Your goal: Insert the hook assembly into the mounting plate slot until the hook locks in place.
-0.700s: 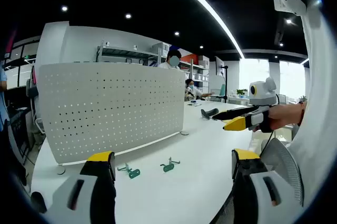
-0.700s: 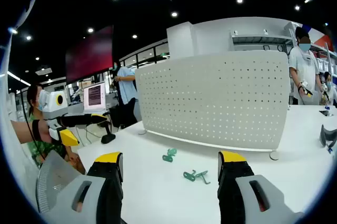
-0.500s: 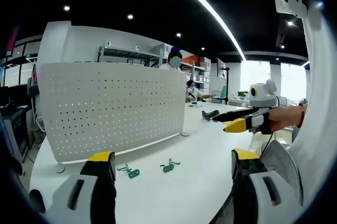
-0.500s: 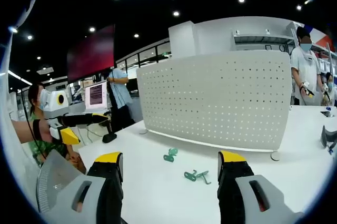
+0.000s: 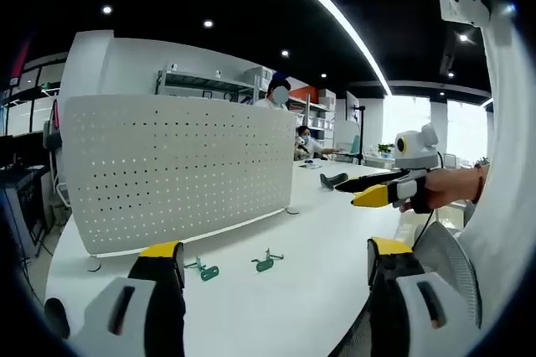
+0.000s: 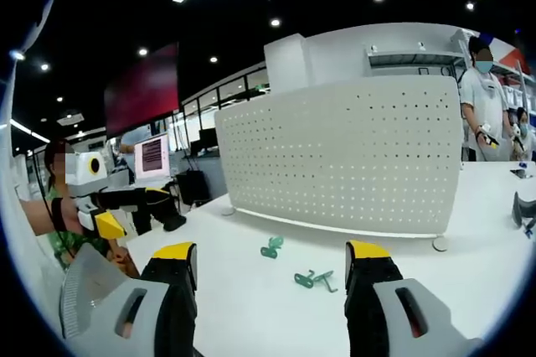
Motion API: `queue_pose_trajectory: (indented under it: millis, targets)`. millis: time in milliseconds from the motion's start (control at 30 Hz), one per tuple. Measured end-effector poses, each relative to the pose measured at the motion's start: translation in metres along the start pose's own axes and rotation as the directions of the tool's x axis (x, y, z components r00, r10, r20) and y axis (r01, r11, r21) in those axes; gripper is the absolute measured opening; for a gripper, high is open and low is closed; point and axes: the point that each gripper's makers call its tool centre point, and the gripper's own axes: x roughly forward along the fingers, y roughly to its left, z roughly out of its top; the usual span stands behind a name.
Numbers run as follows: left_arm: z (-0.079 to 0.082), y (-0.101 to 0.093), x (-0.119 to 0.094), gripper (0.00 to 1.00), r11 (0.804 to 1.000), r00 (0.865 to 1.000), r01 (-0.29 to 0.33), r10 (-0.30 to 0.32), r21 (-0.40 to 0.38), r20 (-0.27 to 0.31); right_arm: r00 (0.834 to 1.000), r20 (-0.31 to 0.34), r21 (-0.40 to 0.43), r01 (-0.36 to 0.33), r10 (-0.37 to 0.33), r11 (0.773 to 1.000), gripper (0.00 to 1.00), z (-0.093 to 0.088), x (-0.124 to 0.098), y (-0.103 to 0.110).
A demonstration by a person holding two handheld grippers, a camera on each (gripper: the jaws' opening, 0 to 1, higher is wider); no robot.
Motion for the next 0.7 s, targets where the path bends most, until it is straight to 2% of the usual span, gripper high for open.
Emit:
queue_pose_trajectory:
  millis: [300,700]
  targets:
    - [-0.013,0.003,0.004,0.91,1.0,1.0,0.0,0.0,-0.022,-0.026,1.0,-0.018,-0.006,-0.007,0.007,1.0,0.73,-0.006,-0.001,0.004]
    - [-0.01,0.005,0.007,0.92,1.0,1.0,0.013,-0.014,-0.016,-0.025,1.0,-0.028,0.007,0.009,-0.009,1.0,0.73,-0.008,-0.003,0.0]
